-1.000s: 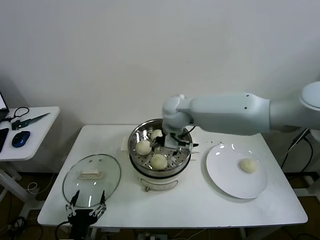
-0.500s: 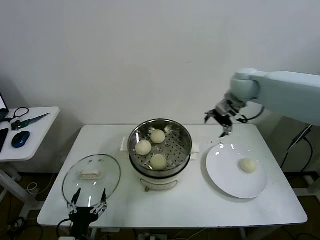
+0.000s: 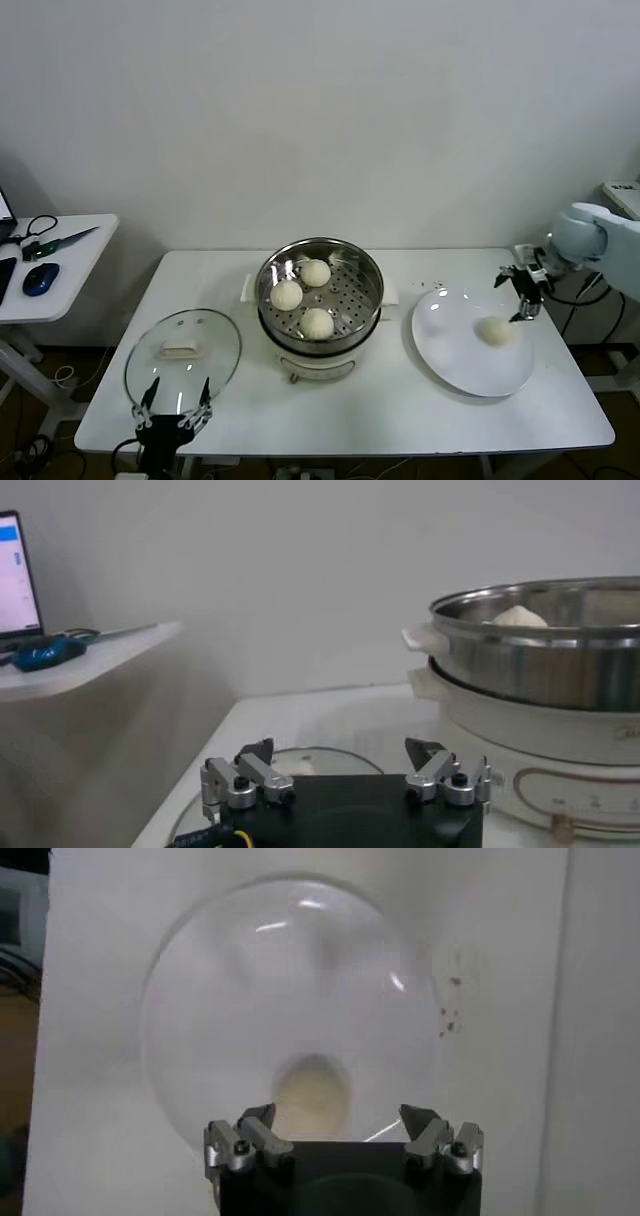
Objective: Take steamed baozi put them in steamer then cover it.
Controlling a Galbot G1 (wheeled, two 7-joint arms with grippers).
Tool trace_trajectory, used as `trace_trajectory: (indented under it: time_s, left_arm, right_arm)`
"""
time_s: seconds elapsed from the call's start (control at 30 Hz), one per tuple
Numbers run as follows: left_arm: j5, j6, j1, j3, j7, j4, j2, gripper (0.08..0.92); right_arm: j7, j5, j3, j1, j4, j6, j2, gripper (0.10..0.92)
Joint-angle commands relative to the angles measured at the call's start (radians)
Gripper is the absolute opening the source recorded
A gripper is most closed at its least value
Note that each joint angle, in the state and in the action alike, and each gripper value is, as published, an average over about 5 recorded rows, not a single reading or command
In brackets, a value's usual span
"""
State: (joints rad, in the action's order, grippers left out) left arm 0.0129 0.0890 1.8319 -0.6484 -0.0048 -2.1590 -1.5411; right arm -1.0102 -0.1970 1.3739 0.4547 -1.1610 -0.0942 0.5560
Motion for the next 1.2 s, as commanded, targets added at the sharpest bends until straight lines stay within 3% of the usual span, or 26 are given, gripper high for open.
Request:
trace_trajectory:
  time_s: [0.03,0.5,1.2]
  left_arm:
    - [0.002,-0.001,0.004,-0.001,-0.001,0.003,-0.003,0.823]
    - [0.009,-0.011,0.010,-0.005,-0.006,0.020,-0.012,0.823]
    - [0.008,-0.010,0.007,0.000,-0.006,0.020,-0.010,0.823]
  right_arm:
    - [-0.019,0.073,-0.244,-0.275,0.183,-0.005,0.017,0.823]
    - [-0.027,0.103,-0.297,-0.326,0.341,0.086,0.180,0.823]
    - [-0.012,0.175,-0.353,-0.368,0.378,0.105,0.205,0.821]
